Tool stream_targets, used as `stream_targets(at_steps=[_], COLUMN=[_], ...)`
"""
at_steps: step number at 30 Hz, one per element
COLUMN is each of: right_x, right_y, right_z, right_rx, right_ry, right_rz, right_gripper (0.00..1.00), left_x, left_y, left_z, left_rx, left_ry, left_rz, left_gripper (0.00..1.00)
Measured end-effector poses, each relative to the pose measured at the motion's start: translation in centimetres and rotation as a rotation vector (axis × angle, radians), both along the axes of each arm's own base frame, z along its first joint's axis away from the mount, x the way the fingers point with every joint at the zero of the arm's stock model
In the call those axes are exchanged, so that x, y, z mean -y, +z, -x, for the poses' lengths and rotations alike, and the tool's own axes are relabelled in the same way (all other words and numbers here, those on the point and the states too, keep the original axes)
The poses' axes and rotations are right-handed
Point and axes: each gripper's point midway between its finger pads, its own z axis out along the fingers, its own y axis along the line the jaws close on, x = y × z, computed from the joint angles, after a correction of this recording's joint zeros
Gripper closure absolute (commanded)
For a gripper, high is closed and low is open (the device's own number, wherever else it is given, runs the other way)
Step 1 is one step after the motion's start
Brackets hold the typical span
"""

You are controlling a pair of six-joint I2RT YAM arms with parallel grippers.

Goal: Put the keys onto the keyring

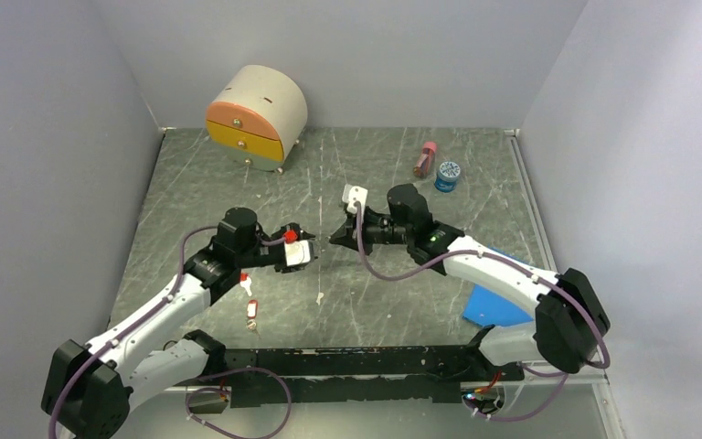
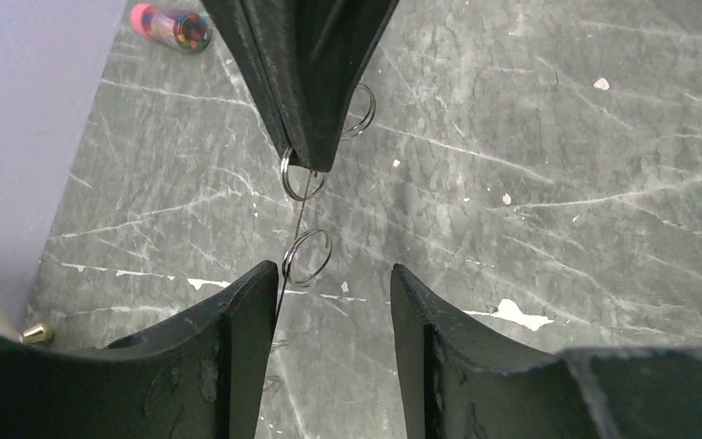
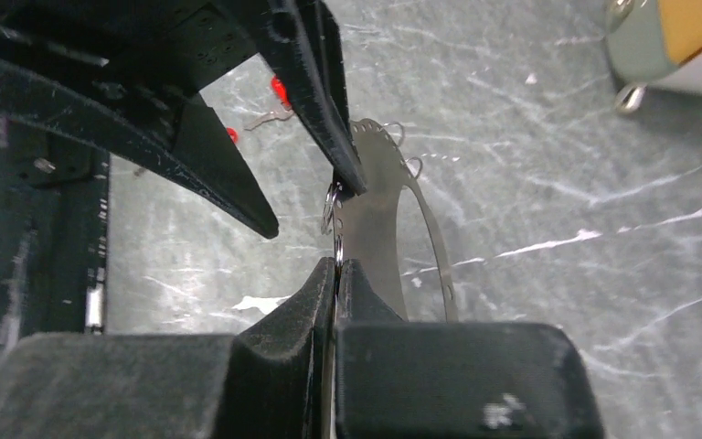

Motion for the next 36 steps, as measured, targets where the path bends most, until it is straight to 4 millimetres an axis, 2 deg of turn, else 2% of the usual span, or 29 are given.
stream_targets(at_steps=[7, 16, 21, 26, 29, 33, 36], right_x=[0.0, -1.2, -0.5, 0.0, 0.2, 0.3, 0.3], right_y=[-0.8, -1.4, -2.1, -2.1, -2.1, -2.1, -2.0], right_z=[-0.6, -1.5, -1.5, -1.6, -1.6, -1.8, -1.9], right_rx=[-0.287, -0.693, -0.878, -0.944, -0.954, -0.964, -0.959], right_ry=[-0.015, -0.013, -0.036, -0.056, -0.055, -0.057, -0.055], right_rz=[-0.006, 0.026, 0.009, -0.006, -0.008, -0.012, -0.016], right_gripper=[1.0, 1.0, 1.0, 1.0, 1.0, 1.0, 1.0], left_x=[0.0, 0.3, 1.0, 1.4, 1.6, 1.9, 2.0], left_y=[-0.8, -1.3, -2.0, -2.3, -2.3, -2.5, -3.2], left_z=[-0.3, -0.3, 0.2, 0.2, 0.1, -0.2, -0.6], left_rx=[-0.024, -0.041, -0.058, -0.05, -0.055, -0.069, -0.087], left_ry=[0.002, -0.003, -0.025, -0.019, -0.005, 0.016, 0.037], left_rz=[-0.026, -0.03, -0.049, -0.064, -0.06, -0.058, -0.072], left_gripper=[0.52, 0.56, 0.61, 0.7, 0.72, 0.63, 0.6])
